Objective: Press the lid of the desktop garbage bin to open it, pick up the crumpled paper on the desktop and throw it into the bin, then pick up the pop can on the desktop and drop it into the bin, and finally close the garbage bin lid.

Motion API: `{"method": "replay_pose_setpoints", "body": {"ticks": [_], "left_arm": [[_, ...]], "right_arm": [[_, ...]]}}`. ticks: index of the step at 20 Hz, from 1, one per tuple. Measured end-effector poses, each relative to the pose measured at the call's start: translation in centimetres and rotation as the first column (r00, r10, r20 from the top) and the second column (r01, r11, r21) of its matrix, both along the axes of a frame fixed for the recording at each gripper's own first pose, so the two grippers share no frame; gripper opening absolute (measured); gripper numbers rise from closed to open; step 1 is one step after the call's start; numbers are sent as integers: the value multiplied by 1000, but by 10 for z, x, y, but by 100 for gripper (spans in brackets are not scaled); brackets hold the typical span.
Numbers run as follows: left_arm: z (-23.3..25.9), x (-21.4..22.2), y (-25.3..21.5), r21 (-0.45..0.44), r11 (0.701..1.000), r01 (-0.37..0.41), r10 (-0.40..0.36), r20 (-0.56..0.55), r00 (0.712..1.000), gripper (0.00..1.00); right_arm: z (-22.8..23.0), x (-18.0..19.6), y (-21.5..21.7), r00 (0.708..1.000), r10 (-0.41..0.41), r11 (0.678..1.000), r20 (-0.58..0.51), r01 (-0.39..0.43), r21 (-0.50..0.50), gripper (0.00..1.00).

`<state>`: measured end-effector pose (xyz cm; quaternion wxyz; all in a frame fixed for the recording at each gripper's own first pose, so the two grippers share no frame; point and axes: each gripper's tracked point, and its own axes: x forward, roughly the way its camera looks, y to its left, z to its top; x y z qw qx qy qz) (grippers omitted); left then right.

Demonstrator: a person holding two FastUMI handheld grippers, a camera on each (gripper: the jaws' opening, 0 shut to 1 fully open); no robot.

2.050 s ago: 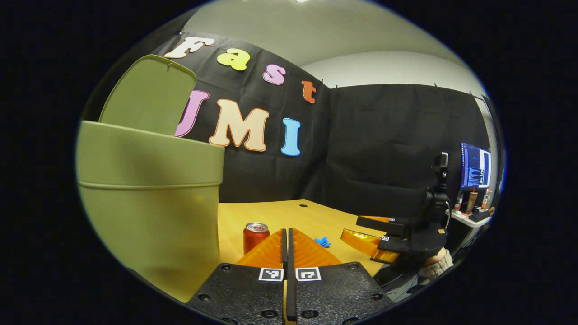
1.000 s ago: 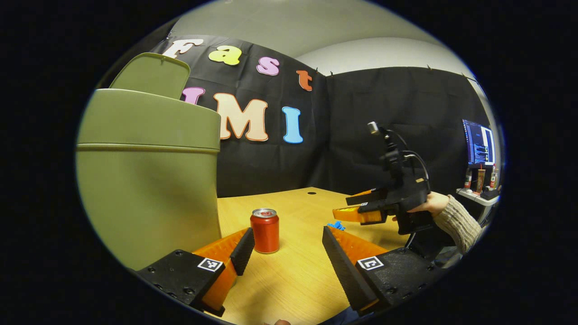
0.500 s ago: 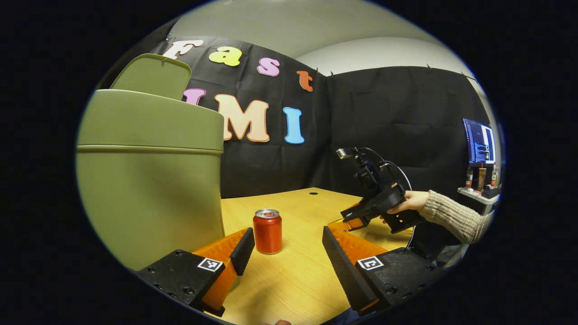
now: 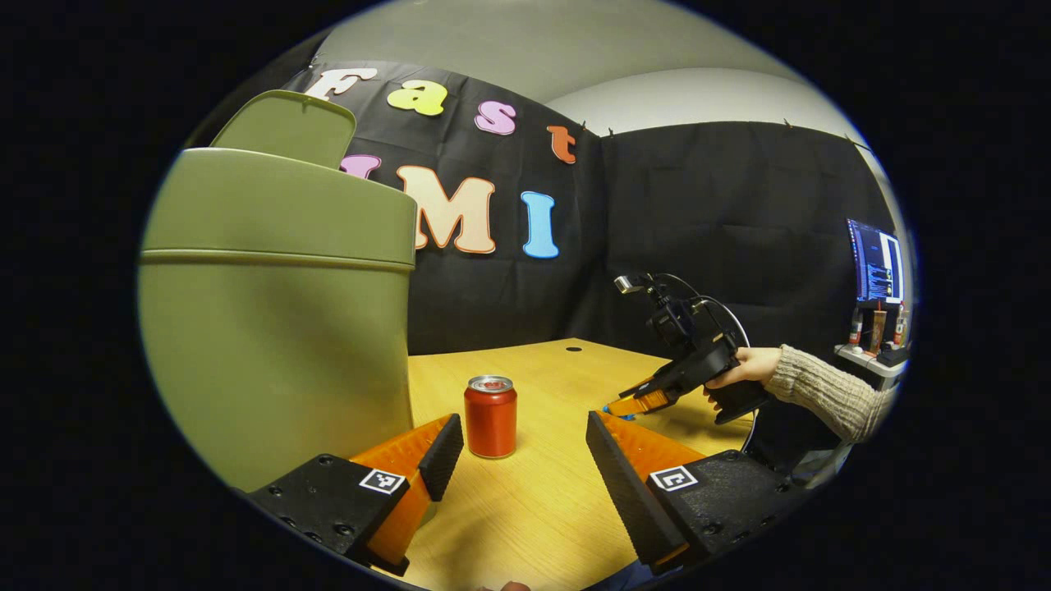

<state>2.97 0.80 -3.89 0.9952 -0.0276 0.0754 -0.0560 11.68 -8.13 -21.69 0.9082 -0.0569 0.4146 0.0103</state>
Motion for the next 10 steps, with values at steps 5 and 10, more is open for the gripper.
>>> {"method": "replay_pose_setpoints", "body": {"ticks": [5,10], "left_arm": [[-1,0,2,-5,1000,-6,6,-5,1000,92],[-1,1,4,-3,1000,-10,10,0,1000,92]], "right_arm": [[6,5,1,999,-27,999,24,26,38,10],[23,11,3,997,-50,997,59,46,69,4]]}}
